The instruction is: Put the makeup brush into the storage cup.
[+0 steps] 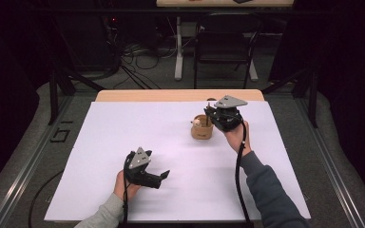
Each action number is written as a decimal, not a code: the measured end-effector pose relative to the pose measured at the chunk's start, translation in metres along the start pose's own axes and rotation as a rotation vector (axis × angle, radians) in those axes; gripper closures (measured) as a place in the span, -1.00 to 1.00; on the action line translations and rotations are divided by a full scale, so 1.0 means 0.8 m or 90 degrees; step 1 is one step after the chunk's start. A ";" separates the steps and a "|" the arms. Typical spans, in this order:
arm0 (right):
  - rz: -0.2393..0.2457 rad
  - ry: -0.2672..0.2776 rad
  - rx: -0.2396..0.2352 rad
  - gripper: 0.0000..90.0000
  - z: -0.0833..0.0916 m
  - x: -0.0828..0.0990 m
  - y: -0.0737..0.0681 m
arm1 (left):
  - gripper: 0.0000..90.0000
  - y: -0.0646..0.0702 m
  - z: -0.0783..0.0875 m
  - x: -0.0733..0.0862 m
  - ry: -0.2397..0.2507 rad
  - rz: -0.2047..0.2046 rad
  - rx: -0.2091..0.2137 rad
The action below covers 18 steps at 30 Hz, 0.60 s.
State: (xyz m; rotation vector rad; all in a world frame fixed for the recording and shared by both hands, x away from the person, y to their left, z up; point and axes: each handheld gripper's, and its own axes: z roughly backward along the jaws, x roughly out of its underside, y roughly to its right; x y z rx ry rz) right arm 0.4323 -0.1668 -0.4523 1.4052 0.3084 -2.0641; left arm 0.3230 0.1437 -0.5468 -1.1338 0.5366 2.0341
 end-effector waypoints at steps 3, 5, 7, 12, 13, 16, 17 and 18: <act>0.004 -0.003 0.001 0.86 -0.001 0.001 -0.002 | -1.00 0.000 0.000 0.000 0.000 -0.003 0.001; 0.009 -0.006 0.003 0.85 -0.003 0.001 -0.003 | -1.00 0.000 0.000 0.000 0.000 -0.002 0.001; 0.013 -0.012 0.005 0.85 -0.004 0.002 -0.004 | -1.00 0.000 0.000 0.000 0.000 -0.002 0.000; 0.009 -0.047 0.008 0.29 -0.010 0.003 -0.004 | -1.00 0.000 0.000 0.000 0.001 0.001 -0.001; 0.006 -0.051 0.001 0.15 -0.010 0.003 -0.004 | -1.00 0.000 0.000 0.000 0.002 0.000 -0.001; -0.014 -0.047 -0.031 -0.31 -0.005 0.002 0.000 | -1.00 0.000 0.001 -0.001 0.005 -0.002 0.000; -0.018 -0.043 -0.045 -0.47 0.000 0.002 0.002 | -1.00 0.000 0.001 -0.001 0.006 -0.001 0.000; -0.018 -0.043 -0.045 -0.47 0.000 0.002 0.002 | -1.00 0.000 0.001 -0.001 0.006 0.001 0.000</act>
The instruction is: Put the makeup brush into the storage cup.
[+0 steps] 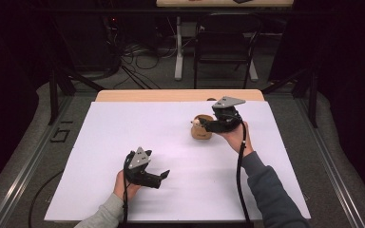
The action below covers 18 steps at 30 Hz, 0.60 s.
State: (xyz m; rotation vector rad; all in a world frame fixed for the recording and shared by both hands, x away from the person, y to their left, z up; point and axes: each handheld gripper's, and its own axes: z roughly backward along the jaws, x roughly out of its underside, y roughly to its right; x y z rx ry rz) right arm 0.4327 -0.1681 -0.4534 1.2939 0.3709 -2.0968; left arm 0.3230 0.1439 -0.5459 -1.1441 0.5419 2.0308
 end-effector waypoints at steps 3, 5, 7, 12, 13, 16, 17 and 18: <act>-0.004 -0.004 -0.017 -0.59 0.005 0.001 0.000 | -1.00 -0.001 0.000 0.000 0.000 0.001 0.000; -0.002 -0.009 -0.025 -0.65 0.007 0.003 -0.001 | -1.00 -0.001 0.000 0.000 0.001 -0.001 -0.002; 0.002 -0.010 -0.027 -0.69 0.009 0.006 -0.003 | -1.00 -0.001 0.001 0.000 0.001 -0.001 -0.002; -0.004 0.001 -0.040 -0.82 0.016 0.013 -0.004 | -1.00 -0.002 0.001 -0.001 0.005 -0.002 -0.005; -0.005 0.005 -0.044 -0.85 0.021 0.016 -0.005 | -1.00 -0.002 0.001 -0.001 0.006 -0.003 -0.005; -0.004 0.010 -0.045 -0.88 0.026 0.019 -0.008 | -1.00 -0.003 0.002 -0.002 0.008 -0.003 -0.006; -0.004 0.014 -0.045 -0.90 0.030 0.023 -0.010 | -1.00 -0.005 0.003 -0.003 0.011 0.000 -0.007; -0.004 0.014 -0.045 -0.90 0.030 0.023 -0.010 | -1.00 -0.005 0.003 -0.003 0.011 0.000 -0.007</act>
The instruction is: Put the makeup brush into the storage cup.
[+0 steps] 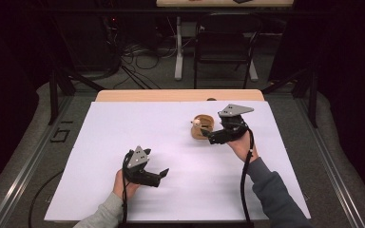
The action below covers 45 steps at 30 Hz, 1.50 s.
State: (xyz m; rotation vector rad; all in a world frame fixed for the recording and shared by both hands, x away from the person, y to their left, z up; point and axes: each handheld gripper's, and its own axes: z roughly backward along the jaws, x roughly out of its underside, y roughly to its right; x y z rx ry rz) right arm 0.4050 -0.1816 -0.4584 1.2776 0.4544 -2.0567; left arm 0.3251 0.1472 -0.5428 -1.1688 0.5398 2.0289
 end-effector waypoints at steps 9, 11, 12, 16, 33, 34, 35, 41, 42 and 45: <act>-0.017 0.031 0.003 -1.00 0.019 0.010 -0.007 | -1.00 -0.004 0.003 -0.003 0.011 0.003 -0.007; -0.021 0.034 0.000 -1.00 0.022 0.015 -0.009 | -1.00 -0.003 0.003 -0.003 0.012 0.006 -0.008; -0.018 0.039 0.001 -1.00 0.025 0.021 -0.011 | -1.00 -0.003 0.003 -0.003 0.013 0.006 -0.008; -0.013 0.052 -0.003 -1.00 0.031 0.029 -0.013 | -1.00 -0.004 0.004 -0.003 0.016 0.005 -0.010; 0.005 0.094 0.003 -1.00 0.053 0.050 -0.034 | -1.00 -0.011 0.027 0.007 0.045 0.014 -0.022; 0.007 0.100 0.001 -1.00 0.056 0.052 -0.035 | -1.00 -0.012 0.029 0.008 0.048 0.012 -0.022; 0.011 0.103 0.001 -1.00 0.057 0.053 -0.036 | -1.00 -0.013 0.031 0.008 0.054 0.013 -0.022; 0.017 0.115 -0.001 -1.00 0.069 0.065 -0.041 | -1.00 -0.017 0.044 0.011 0.087 0.006 -0.028; 0.018 0.116 0.000 -1.00 0.070 0.066 -0.041 | -1.00 -0.017 0.046 0.012 0.087 0.003 -0.030; 0.022 0.122 0.002 -1.00 0.077 0.073 -0.043 | -1.00 -0.016 0.049 0.015 0.083 0.001 -0.031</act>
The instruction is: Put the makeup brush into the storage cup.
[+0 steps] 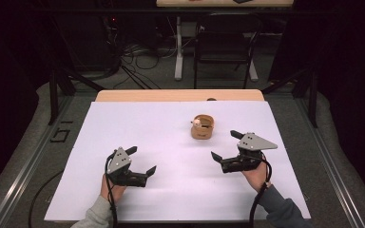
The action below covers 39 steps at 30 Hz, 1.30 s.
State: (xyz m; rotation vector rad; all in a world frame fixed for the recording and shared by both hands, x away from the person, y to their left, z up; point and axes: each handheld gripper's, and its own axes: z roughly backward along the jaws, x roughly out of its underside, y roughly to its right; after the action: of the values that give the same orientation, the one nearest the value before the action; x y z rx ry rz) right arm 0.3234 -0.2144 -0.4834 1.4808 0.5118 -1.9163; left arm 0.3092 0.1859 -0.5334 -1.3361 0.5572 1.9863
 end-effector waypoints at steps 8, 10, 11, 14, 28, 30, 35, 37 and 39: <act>-0.003 0.007 0.019 -1.00 0.022 0.015 -0.003 | -1.00 0.000 0.011 0.006 -0.002 0.001 -0.004; -0.005 0.010 0.024 -1.00 0.024 0.016 -0.002 | -1.00 0.000 0.013 0.007 -0.002 0.001 -0.005; -0.006 0.010 0.024 -1.00 0.026 0.018 -0.002 | -1.00 0.000 0.015 0.007 -0.003 0.000 -0.006; -0.004 0.006 0.033 -1.00 0.032 0.022 -0.002 | -1.00 -0.001 0.018 0.010 -0.003 0.002 -0.010; -0.009 0.010 0.066 -1.00 0.062 0.046 -0.003 | -1.00 -0.004 0.036 0.025 -0.015 0.009 -0.027; -0.011 0.006 0.072 -1.00 0.067 0.049 -0.003 | -1.00 -0.005 0.038 0.026 -0.019 0.006 -0.030; -0.007 0.002 0.084 -1.00 0.073 0.056 -0.006 | -1.00 -0.008 0.048 0.031 -0.015 0.017 -0.046; -0.006 0.002 0.089 -1.00 0.076 0.059 -0.007 | -1.00 -0.009 0.049 0.034 -0.018 0.021 -0.044; -0.008 0.001 0.087 -1.00 0.080 0.061 -0.008 | -1.00 -0.009 0.049 0.036 -0.020 0.022 -0.042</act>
State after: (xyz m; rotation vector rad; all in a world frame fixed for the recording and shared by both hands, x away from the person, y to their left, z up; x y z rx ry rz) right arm 0.2672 -0.2645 -0.5122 1.5689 0.3976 -1.9938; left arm 0.2820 0.2256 -0.5450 -1.3404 0.5065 2.0669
